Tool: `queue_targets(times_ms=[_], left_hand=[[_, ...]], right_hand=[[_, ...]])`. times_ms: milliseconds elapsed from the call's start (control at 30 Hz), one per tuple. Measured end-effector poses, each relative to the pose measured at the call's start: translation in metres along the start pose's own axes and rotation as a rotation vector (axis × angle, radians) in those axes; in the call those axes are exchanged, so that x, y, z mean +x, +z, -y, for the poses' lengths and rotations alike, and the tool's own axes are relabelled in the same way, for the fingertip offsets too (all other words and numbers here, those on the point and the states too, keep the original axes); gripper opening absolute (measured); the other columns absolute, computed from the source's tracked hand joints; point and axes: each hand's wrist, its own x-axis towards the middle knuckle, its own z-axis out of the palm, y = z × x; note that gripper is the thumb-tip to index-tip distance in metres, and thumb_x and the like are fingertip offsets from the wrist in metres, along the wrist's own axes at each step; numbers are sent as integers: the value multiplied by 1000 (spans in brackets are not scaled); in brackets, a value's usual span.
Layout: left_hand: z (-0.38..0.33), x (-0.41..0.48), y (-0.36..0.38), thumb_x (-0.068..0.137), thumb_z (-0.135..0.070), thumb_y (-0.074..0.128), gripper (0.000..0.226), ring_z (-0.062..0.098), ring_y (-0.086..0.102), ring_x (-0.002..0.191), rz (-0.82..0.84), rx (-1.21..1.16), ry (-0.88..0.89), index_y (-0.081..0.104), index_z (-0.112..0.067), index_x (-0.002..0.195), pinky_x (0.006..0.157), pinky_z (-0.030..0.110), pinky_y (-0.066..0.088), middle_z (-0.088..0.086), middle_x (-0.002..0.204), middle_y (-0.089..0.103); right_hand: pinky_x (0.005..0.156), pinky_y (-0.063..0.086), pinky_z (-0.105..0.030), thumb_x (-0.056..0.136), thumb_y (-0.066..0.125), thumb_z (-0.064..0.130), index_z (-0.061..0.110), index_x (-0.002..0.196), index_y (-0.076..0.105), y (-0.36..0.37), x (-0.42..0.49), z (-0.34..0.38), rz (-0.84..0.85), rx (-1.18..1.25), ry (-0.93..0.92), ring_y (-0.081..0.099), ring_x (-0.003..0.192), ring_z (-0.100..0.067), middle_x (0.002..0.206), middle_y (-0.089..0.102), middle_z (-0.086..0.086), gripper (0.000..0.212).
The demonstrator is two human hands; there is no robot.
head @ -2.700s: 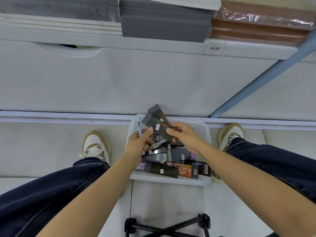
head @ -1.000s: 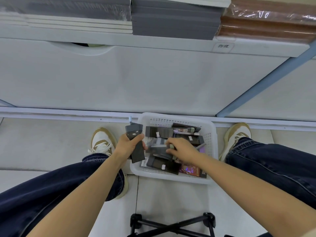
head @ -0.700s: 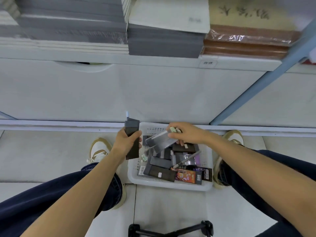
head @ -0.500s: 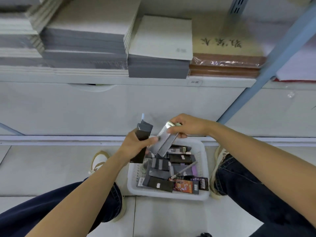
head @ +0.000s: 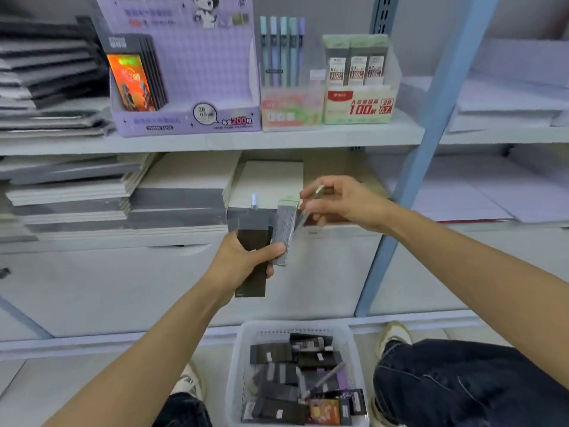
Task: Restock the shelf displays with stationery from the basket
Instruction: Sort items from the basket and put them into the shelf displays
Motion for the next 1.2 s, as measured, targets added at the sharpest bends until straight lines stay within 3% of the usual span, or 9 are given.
queue_targets(times_ms=[133,200,300,467,600,767,967,1100,1200], left_hand=[[-60,4,9,72,-26,83,36,15,61,53,-31,6,177,63,-15,101,55,24,53,2,66,68],[-86,9,13,74,-22,82,34,17,60,54,-52,-7,246,64,-14,101,57,27,54,4,69,68],[-115,19,15,75,-18,82,30,18,57,52,-64,-49,311,66,-9,98,56,28,52,5,69,66],[-144,35,16,75,-22,82,41,20,58,55,-91,-12,373,64,-2,106,58,28,52,8,74,67],[-155,46,22,74,-22,82,36,18,60,55,-94,-16,373,64,-11,103,57,27,55,10,80,70],[-163,59,22,75,-22,81,28,17,62,55,-82,-12,387,63,-20,96,57,26,55,-1,74,72],[-162,65,22,76,-25,80,31,13,62,54,-67,16,376,62,-22,101,56,22,54,-2,79,72],[-161,66,23,77,-23,80,30,12,62,53,-59,14,372,63,-19,102,56,22,54,-1,79,73],[-160,64,23,77,-21,80,27,13,62,53,-46,16,383,64,-18,100,56,23,54,-1,77,73]], right_hand=[[44,47,-20,90,67,22,14,85,64,-40,-6,70,-308,-95,-279,54,46,-12,62,64,0,9],[44,47,-20,93,63,19,16,82,62,-61,-7,102,-434,-86,-395,55,48,-12,65,63,-5,12],[48,50,-20,98,54,12,5,95,57,-90,-4,140,-554,-123,-478,59,53,-9,75,61,-10,8],[54,56,-27,100,45,4,10,104,47,-123,10,170,-683,-369,-410,61,54,-10,76,59,-9,8],[58,56,-33,99,45,3,6,108,49,-133,29,168,-685,-528,-310,60,59,-17,72,58,-7,10],[54,53,-18,99,49,12,10,106,54,-137,50,160,-616,-669,-241,61,61,-11,80,62,-6,9],[56,54,-18,101,46,16,14,114,61,-141,66,159,-509,-709,-139,63,70,-15,93,67,-8,20],[52,51,-18,99,49,18,22,115,56,-136,72,150,-574,-675,-194,59,62,-10,95,59,-1,18],[55,51,-18,97,54,15,15,109,57,-130,76,139,-613,-721,-173,62,69,-12,108,57,-5,12]])
